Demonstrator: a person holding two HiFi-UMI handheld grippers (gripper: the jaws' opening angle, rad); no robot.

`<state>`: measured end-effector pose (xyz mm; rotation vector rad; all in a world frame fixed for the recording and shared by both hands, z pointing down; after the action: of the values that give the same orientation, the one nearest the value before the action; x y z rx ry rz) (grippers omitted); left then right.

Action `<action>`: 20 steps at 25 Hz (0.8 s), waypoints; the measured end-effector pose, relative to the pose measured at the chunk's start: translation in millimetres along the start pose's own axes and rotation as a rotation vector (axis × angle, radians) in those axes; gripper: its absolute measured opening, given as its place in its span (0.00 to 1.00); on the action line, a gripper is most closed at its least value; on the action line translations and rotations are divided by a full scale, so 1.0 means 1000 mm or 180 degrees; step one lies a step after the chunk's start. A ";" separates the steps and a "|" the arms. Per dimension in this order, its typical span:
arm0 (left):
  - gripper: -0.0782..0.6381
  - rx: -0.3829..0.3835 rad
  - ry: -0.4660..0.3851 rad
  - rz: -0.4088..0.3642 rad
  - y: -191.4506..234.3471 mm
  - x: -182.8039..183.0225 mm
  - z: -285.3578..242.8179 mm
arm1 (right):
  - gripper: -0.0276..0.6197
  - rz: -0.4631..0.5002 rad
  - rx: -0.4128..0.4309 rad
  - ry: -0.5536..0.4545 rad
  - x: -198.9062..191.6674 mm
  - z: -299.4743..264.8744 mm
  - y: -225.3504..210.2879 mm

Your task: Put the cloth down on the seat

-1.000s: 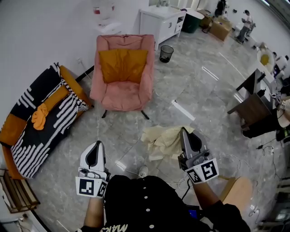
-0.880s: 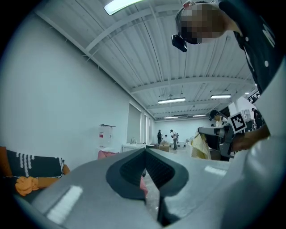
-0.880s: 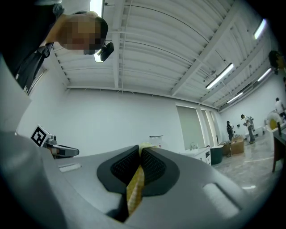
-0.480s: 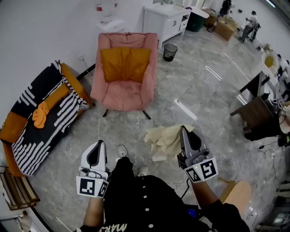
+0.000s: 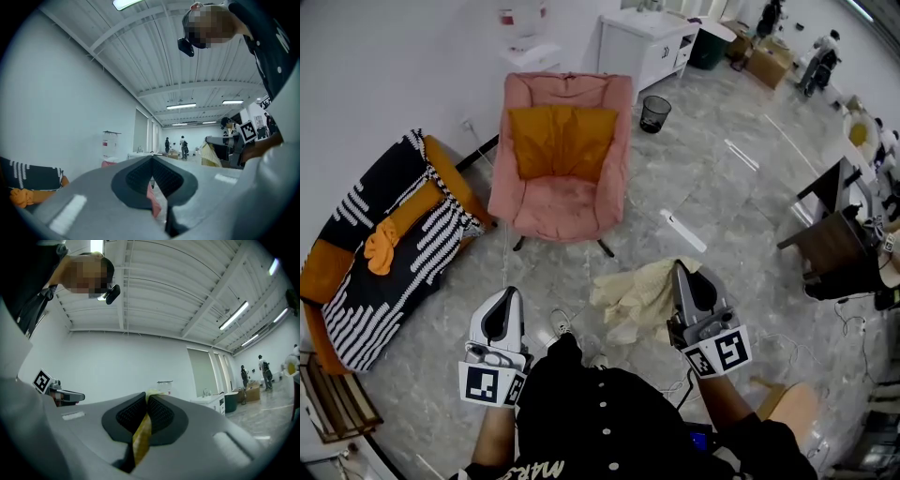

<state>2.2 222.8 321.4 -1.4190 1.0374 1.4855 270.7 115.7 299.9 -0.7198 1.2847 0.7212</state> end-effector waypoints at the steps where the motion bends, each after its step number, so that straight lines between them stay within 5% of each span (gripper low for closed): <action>1: 0.11 -0.0002 -0.0004 0.0008 0.005 0.000 -0.005 | 0.09 0.0005 -0.0001 -0.0009 0.000 -0.007 0.000; 20: 0.11 -0.0140 -0.0061 0.0047 0.121 0.006 -0.088 | 0.09 0.0053 -0.0183 -0.0046 -0.012 -0.143 -0.004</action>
<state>-83.8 100.3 316.3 -1.4278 1.0109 1.5382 189.7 -2.9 292.3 -0.7501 1.2623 0.7783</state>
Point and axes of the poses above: the fingertips, and each gripper's own axes: z backward along the fingers, y to its left, x out of its top, the point moved 2 cm from there along z, backward along the fingers, and after that the axes turned 11 degrees about -x, right-handed, at the moved point
